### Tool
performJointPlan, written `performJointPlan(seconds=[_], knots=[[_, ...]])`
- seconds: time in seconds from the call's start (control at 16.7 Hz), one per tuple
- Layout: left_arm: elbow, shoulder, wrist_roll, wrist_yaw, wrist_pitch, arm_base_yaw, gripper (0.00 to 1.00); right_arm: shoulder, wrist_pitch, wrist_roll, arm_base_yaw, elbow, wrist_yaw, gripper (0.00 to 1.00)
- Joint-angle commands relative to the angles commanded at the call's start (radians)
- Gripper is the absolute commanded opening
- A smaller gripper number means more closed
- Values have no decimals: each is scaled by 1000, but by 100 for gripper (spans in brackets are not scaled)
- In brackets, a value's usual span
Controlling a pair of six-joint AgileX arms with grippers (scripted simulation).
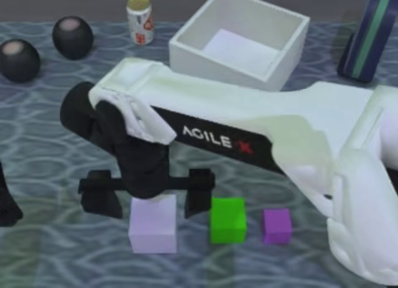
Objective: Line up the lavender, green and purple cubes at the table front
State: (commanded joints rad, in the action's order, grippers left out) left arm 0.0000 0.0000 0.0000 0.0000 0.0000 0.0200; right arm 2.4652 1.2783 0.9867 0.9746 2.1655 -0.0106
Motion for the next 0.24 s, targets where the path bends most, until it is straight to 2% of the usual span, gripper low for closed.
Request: performJointPlan(seconds=[0.24], knots=[[0,0,0,0,0,0,100,-19,82,-6,6,74,0,100]])
